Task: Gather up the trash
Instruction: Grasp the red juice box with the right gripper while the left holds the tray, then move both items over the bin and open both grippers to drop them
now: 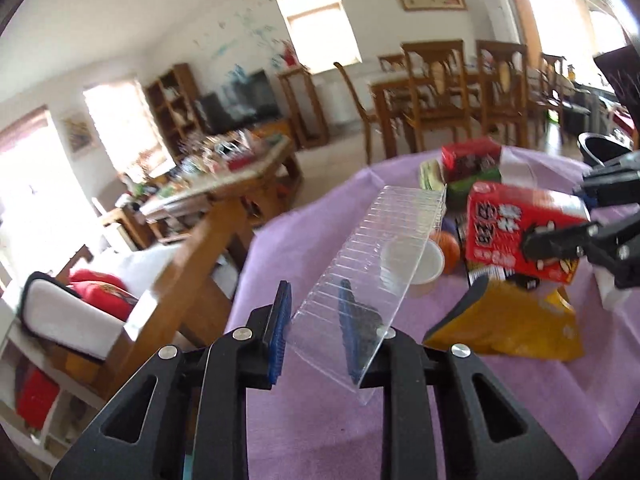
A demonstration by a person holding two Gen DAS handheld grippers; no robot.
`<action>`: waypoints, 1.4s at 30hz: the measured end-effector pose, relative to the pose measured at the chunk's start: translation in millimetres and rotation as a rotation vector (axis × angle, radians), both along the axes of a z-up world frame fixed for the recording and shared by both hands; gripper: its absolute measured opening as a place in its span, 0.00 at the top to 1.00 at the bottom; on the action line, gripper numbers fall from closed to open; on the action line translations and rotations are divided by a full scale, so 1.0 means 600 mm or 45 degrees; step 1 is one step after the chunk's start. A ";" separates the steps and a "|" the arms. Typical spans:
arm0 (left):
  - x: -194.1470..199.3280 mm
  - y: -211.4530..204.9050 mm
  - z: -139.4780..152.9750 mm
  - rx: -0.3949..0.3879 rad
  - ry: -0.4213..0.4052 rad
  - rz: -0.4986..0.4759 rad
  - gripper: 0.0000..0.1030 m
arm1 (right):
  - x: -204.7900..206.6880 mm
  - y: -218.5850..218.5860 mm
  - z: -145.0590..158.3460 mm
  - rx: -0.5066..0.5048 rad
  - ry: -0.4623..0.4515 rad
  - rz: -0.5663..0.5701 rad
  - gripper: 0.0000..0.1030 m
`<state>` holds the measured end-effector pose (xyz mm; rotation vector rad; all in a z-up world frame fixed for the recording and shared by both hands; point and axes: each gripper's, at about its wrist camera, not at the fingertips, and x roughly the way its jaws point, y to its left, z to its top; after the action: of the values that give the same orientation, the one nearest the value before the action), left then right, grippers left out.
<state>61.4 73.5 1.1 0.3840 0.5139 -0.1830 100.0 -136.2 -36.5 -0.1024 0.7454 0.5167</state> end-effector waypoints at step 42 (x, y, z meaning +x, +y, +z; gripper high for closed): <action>-0.034 -0.434 0.076 -0.447 0.139 -0.447 0.76 | -0.175 -0.552 0.058 0.254 -0.189 -0.574 0.68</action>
<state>40.9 -186.9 46.6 0.1175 0.5074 -0.6275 -4.8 -467.1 -1.4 0.2087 0.5454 0.1485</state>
